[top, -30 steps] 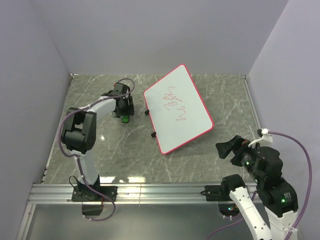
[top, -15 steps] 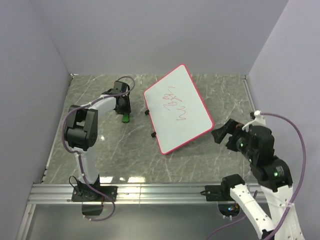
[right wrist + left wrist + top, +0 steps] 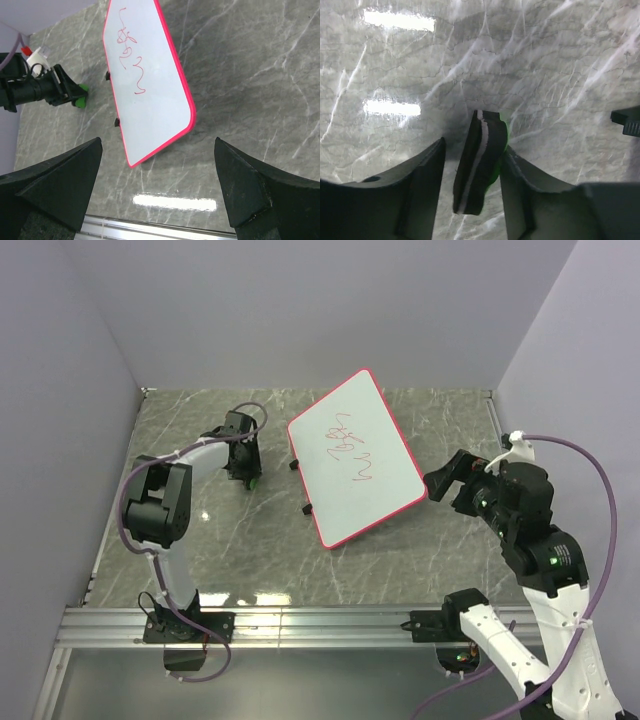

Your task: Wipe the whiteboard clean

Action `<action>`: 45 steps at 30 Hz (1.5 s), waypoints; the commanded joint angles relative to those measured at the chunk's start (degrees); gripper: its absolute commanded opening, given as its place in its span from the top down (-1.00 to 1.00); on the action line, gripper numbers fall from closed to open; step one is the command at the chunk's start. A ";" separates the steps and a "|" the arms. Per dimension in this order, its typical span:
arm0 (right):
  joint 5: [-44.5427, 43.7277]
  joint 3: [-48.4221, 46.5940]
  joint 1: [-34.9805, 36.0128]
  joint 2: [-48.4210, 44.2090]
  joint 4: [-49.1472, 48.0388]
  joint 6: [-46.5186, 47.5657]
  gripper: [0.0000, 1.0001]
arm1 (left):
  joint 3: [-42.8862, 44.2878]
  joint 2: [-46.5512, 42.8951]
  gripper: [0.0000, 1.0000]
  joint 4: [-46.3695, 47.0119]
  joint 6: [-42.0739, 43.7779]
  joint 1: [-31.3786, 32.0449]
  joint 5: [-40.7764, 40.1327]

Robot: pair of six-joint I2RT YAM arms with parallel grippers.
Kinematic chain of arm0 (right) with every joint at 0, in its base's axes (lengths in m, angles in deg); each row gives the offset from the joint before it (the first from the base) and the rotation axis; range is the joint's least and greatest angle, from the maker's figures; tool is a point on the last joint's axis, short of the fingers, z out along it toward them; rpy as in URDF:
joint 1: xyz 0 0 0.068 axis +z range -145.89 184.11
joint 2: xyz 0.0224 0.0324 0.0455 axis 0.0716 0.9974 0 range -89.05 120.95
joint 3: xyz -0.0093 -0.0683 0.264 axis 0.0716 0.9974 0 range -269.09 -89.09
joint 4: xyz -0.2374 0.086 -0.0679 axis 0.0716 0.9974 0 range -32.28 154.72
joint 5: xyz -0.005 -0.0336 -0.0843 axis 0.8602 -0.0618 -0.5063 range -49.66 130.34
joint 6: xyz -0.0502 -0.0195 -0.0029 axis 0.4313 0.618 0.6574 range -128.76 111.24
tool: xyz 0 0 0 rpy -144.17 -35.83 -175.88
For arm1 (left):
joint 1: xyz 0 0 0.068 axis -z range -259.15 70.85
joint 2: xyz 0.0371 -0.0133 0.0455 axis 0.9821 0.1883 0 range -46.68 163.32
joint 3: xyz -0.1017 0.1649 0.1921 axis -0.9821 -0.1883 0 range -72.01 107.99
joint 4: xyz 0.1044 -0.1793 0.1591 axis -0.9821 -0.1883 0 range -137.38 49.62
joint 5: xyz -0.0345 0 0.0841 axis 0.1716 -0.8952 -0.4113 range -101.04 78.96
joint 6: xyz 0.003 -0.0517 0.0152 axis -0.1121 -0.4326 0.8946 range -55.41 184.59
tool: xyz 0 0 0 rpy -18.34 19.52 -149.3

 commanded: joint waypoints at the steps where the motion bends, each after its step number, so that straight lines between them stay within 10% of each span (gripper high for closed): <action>1: 0.18 0.01 0.37 -0.33 -3.08 0.30 -0.99 | -0.14 -3.25 0.01 -0.24 -0.40 0.15 0.32; 6: 0.18 -0.51 0.37 -0.06 -2.47 0.12 -0.99 | 0.92 -5.89 0.05 -1.12 -0.84 0.42 -0.21; 15: 0.36 0.98 0.37 -1.20 -1.68 -1.28 -0.99 | 8.47 -8.70 -0.58 -8.85 0.21 0.15 -8.47; 29: 1.77 2.30 0.37 -0.85 -2.12 -1.11 -1.00 | 2.94 -8.62 -0.15 -2.80 1.71 2.09 16.13; 45: 0.62 2.21 0.46 -0.77 -1.06 1.00 -0.99 | 8.21 0.10 -0.02 -7.89 -1.19 0.24 5.59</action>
